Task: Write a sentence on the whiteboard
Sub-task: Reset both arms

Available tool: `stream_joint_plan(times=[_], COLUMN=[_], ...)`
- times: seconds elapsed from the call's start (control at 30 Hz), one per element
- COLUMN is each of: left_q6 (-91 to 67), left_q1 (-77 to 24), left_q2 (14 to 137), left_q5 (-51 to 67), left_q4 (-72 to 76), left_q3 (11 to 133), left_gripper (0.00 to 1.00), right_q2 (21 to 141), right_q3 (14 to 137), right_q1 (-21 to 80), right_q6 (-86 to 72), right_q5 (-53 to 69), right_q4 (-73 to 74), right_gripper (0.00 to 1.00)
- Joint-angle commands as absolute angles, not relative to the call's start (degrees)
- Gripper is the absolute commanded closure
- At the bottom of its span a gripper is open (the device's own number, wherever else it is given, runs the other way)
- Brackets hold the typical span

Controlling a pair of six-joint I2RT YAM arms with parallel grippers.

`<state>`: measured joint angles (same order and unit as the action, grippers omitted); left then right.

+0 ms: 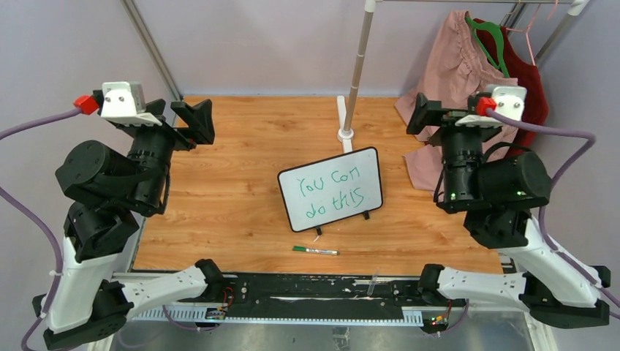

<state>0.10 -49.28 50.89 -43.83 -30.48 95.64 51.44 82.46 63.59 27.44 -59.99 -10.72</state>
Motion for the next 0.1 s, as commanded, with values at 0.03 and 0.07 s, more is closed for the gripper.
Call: stream_joint_plan(times=[0.03,0.07], left_q6=[0.27,0.26], left_q1=[-49.53,-49.49], left_q2=[51.02,50.76], left_q5=[-44.07,-44.01], left_q4=[-29.09,-29.09], left_q3=[95.15,94.98], left_gripper=[0.0,0.0], right_q2=[48.93,48.89], right_q3=[79.95,79.83], right_q1=[62.75,62.75], right_q6=[25.75,25.75], right_q5=[-58.5,-58.33], right_q4=[-12.8,-12.83], right_gripper=[0.05,0.05])
